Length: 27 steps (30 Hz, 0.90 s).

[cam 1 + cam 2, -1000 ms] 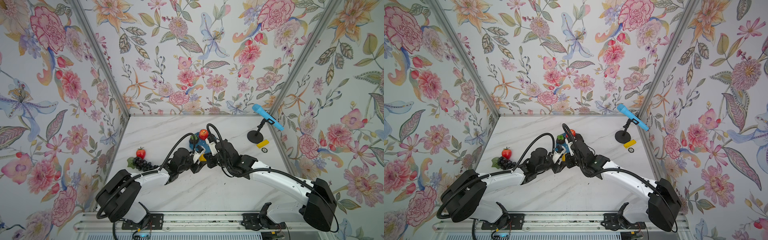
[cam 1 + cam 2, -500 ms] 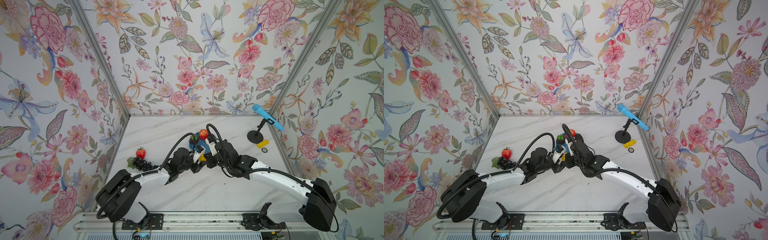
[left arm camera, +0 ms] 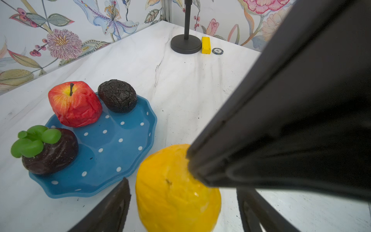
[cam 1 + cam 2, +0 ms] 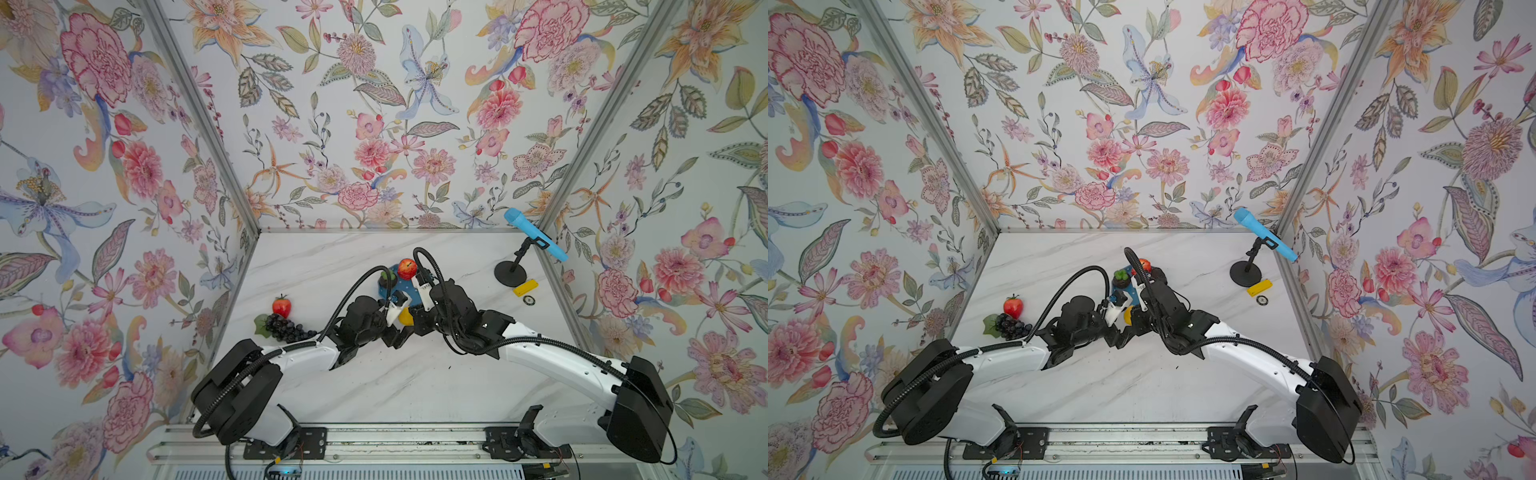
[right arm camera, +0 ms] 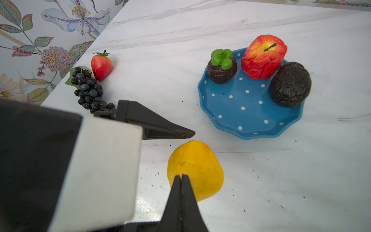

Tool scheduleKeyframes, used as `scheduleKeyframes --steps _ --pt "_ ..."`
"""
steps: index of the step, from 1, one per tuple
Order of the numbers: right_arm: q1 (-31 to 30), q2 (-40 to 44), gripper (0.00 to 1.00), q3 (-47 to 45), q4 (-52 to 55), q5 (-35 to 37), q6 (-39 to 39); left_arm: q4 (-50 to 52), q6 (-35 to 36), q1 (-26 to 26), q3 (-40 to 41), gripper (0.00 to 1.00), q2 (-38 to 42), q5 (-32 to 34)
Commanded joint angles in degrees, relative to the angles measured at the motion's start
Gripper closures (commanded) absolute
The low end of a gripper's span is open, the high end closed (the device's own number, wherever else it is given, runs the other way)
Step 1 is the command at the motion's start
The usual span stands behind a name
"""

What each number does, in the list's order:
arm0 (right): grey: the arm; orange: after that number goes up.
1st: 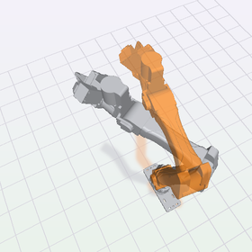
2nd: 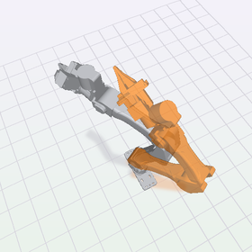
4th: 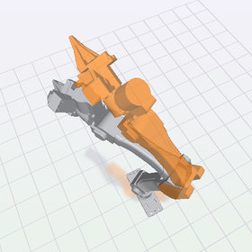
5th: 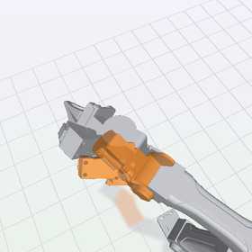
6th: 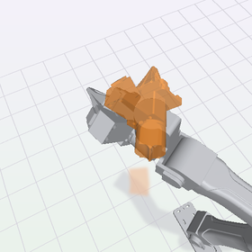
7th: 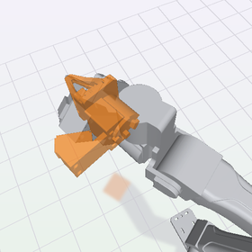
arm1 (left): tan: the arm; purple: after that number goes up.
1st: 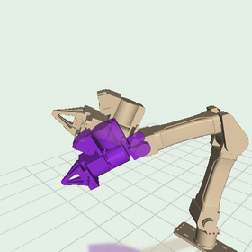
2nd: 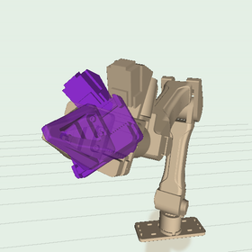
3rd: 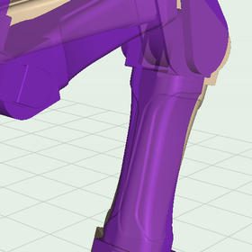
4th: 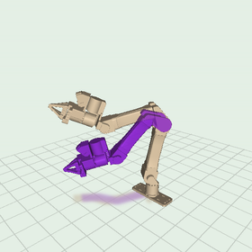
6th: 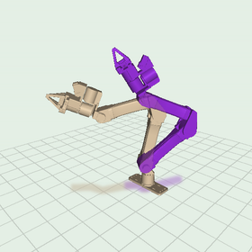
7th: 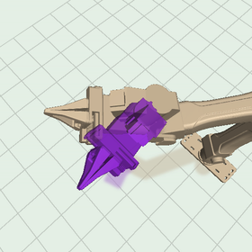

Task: Arrange fruit in a fruit bowl
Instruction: Place the fruit in the fruit bowl.

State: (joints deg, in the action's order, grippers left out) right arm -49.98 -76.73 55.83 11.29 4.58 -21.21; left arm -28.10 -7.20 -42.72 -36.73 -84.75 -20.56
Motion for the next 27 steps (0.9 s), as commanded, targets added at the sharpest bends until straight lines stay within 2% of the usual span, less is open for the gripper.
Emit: scheduleKeyframes --steps 1,6,9,14,16,20,27 --pt "1.43 0.15 1.0 0.12 0.35 1.54 0.33 -2.4 -0.27 -0.51 2.04 0.11 1.99 0.99" --pt "5.6 -0.85 1.0 0.55 0.15 1.13 2.51 -6.8 -1.72 0.16 6.63 0.09 4.9 4.13" --pt "8.41 -2.53 1.0 1.11 -0.32 0.09 3.87 -10.85 -3.3 0.57 10.97 0.06 8.68 10.6" --pt "12.23 -7.26 1.0 2.29 -2.68 -1.79 4.99 -11.61 -6.32 3.17 15.37 0.06 14.74 21.88" --pt "12.42 -9.75 1.0 3.56 -3.35 -2.93 5.04 -12.14 -7.13 4.52 17.0 0.06 16.8 24.3" --pt "14.66 -14.21 1.0 6.52 -3.98 -3.65 5.37 -12.6 -8.0 6.88 18.93 0.06 19.06 24.74" --pt "15.65 -20.13 1.0 10.6 -4.1 -4.14 5.96 -14.58 -10.02 7.39 19.84 0.06 17.18 22.43"
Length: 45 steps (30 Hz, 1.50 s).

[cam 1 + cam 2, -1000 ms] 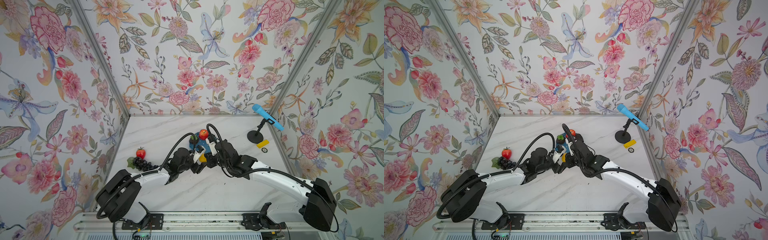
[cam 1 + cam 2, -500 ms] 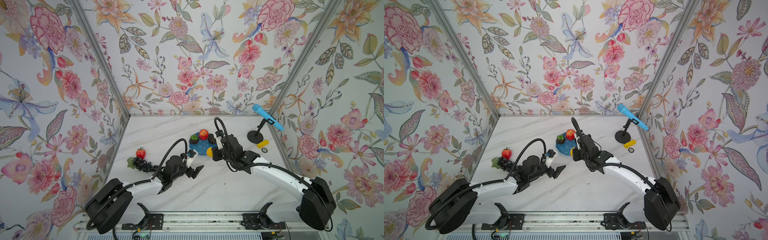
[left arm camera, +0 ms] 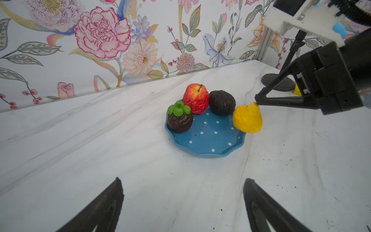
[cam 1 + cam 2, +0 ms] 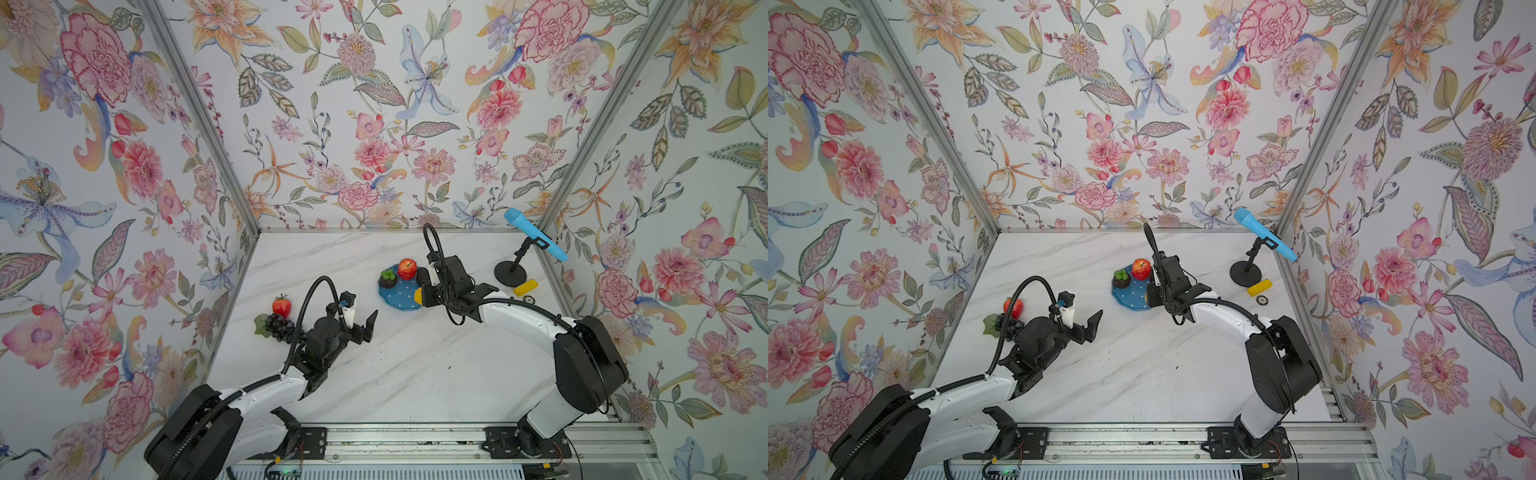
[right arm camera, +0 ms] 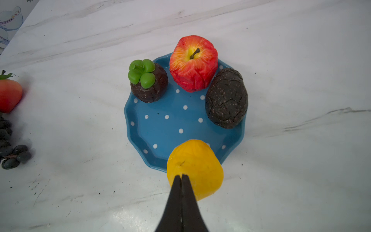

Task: Arrange fruit in a fruit bowl
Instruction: Place the fruit in the fruit bowl.

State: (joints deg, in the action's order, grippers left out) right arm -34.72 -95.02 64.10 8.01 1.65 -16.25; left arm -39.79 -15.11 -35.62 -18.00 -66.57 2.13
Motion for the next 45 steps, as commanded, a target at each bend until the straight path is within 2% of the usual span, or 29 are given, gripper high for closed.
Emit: scheduleKeyframes --steps 1,19,45 --pt "0.52 -2.78 1.0 3.12 -0.47 -1.53 1.16 -3.68 -2.54 0.28 1.29 0.06 -1.4 -1.07" --pt "1.67 -10.72 1.0 9.34 0.88 -2.18 2.66 -4.28 -3.45 0.28 2.0 0.06 -1.56 -1.22" --pt "2.36 -9.62 1.0 5.82 1.46 0.63 3.01 -3.01 -1.96 0.28 2.35 0.06 -0.17 0.75"
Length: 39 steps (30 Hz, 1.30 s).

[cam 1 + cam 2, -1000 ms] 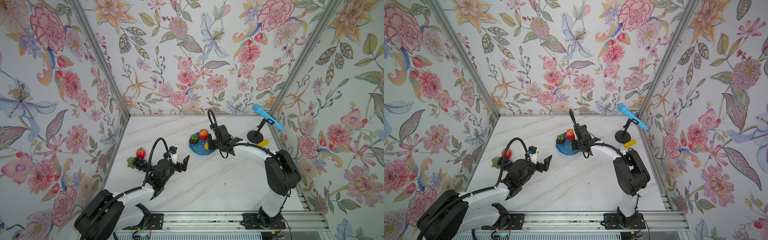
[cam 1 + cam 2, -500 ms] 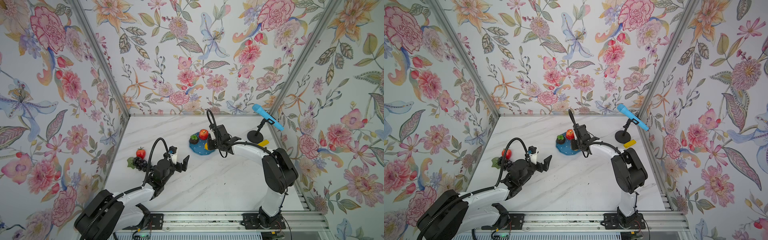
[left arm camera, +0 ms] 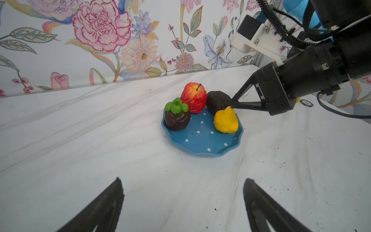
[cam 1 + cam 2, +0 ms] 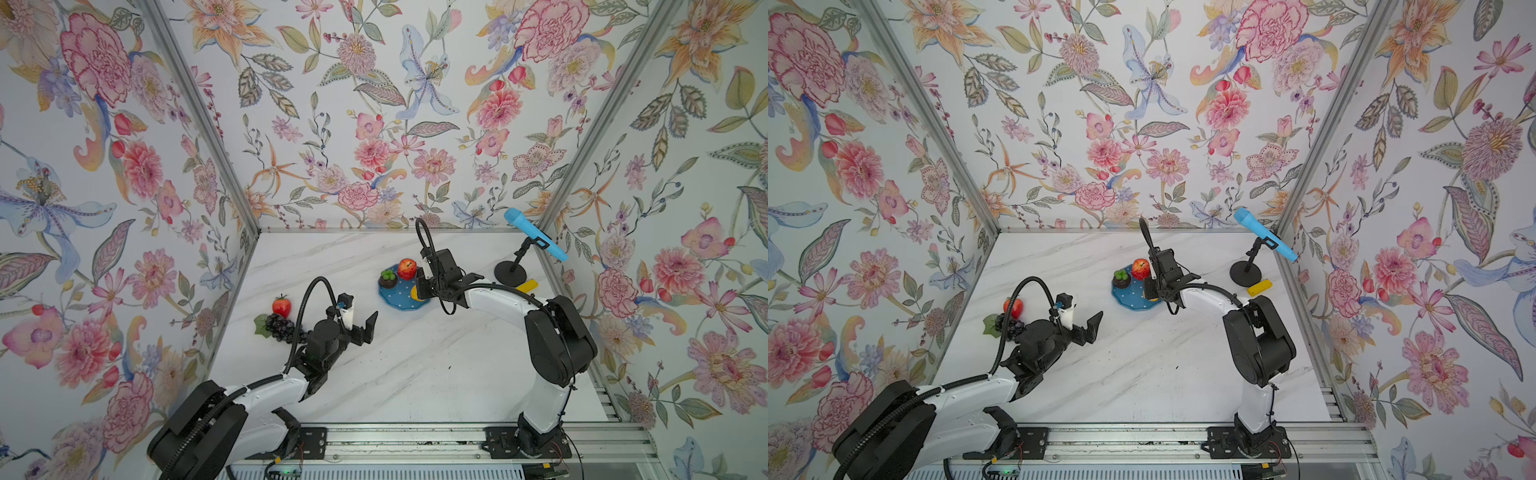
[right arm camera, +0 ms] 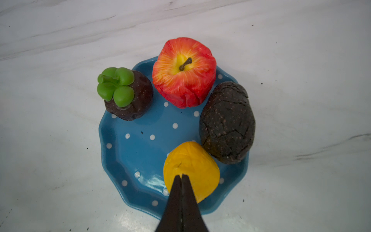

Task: Arrange fruit in a fruit bowl
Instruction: Place the fruit in the fruit bowl.

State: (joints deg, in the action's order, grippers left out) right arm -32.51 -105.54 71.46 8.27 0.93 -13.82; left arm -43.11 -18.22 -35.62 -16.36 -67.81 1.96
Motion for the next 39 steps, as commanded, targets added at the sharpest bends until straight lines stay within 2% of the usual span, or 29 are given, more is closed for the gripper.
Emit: scheduleKeyframes --steps 1,16,23,31,35,39 --pt "0.17 1.03 1.0 -1.83 1.2 1.52 0.56 0.35 1.17 0.28 0.72 0.06 1.1 1.0" --pt "-0.12 2.61 1.0 -3.57 0.86 1.5 0.51 0.88 1.6 0.29 0.45 0.06 1.28 0.9" --pt "-0.44 2.33 0.89 -2.74 0.95 1.5 0.52 1.88 2.13 0.23 -0.09 0.06 0.38 0.45" --pt "-0.62 2.77 0.82 -1.78 1.43 1.25 0.6 2.55 2.84 0.29 -0.69 0.06 -1.22 0.14" --pt "-0.89 3.31 0.73 -1.06 2.43 1.35 0.91 2.76 2.79 0.28 -0.9 0.06 -1.2 0.54" --pt "-1.32 4.45 0.62 -0.24 4.44 1.89 1.59 7.39 3.83 0.28 -3.96 0.05 -1.85 0.42"
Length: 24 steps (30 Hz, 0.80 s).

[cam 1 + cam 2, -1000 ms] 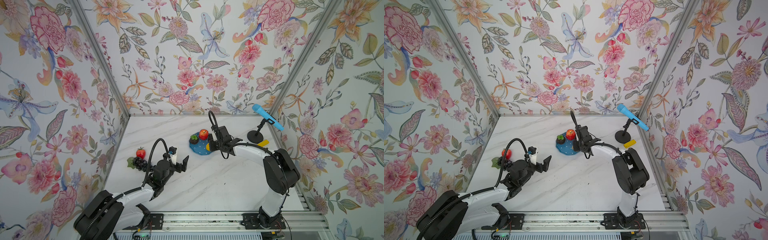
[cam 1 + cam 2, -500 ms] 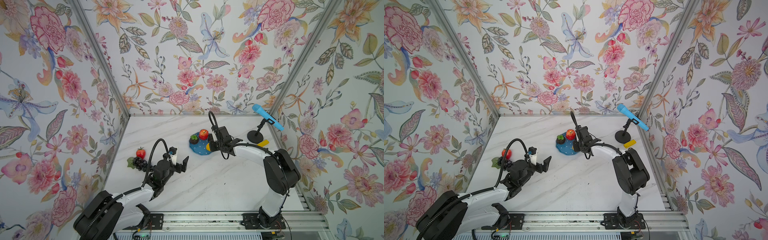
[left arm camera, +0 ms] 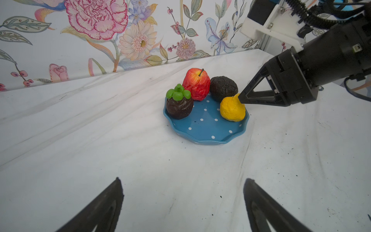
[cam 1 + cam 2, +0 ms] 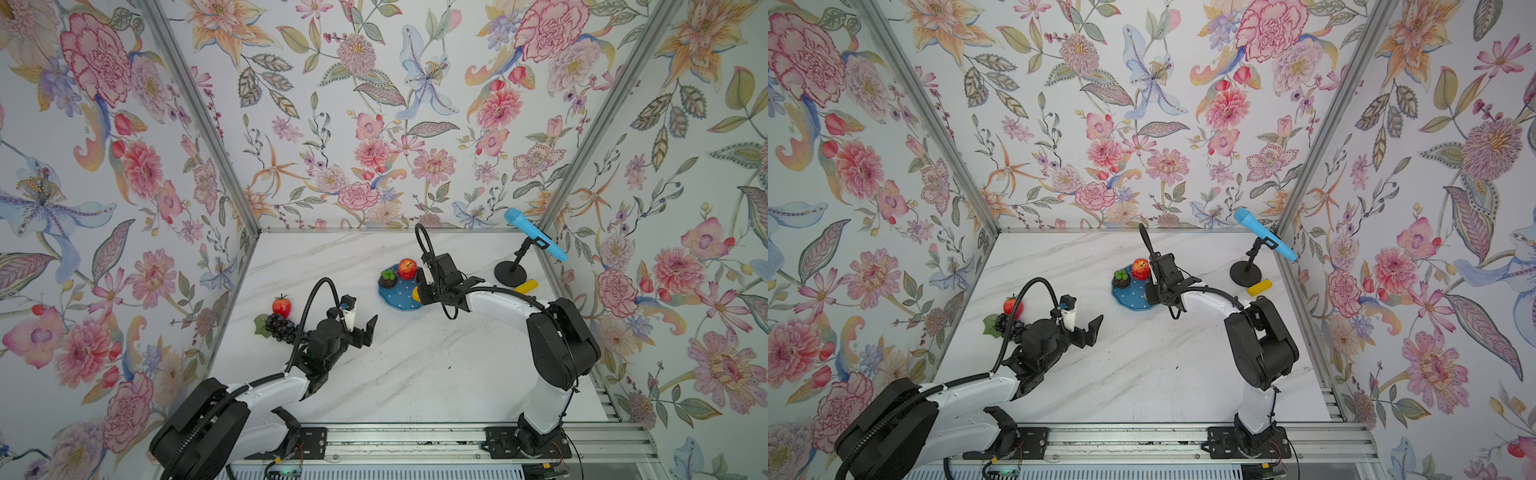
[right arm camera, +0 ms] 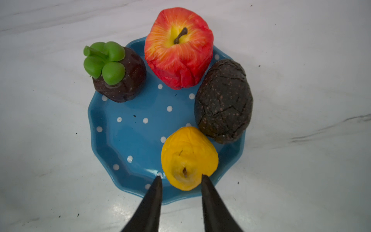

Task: Arrange fruit in a fruit bowl
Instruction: Place the fruit in the fruit bowl.

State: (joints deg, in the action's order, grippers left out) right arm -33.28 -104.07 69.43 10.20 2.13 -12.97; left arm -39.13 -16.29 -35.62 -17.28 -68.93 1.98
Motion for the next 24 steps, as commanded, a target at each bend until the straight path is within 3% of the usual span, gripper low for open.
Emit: scheduleKeyframes --steps 1,9,14,19,21,24 --pt "-0.69 3.43 0.61 1.85 2.93 0.89 0.74 4.9 2.02 0.27 -3.93 0.05 -0.88 0.6" --pt "-3.49 13.38 0.46 -0.77 9.13 6.22 1.79 16.66 -0.9 0.54 -12.7 0.06 -0.96 4.61" --pt "-5.13 21.72 0.42 -7.16 9.06 7.21 0.26 28.31 -1.96 1.97 -21.13 0.06 -4.32 12.97" --pt "-5.48 30.27 0.39 -13.35 6.95 8.16 -1.17 36.29 -3.71 7.6 -25.51 0.05 -5.02 19.64" --pt "-5.48 33.29 0.38 -16.23 4.9 8.41 -2.44 39.92 -4.35 10.96 -27.56 0.04 -6.11 25.08" --pt "-5.44 36.21 0.35 -20.13 1.53 7.51 -4.41 43.17 -6.61 16.55 -30.15 0.02 -8.01 26.94"
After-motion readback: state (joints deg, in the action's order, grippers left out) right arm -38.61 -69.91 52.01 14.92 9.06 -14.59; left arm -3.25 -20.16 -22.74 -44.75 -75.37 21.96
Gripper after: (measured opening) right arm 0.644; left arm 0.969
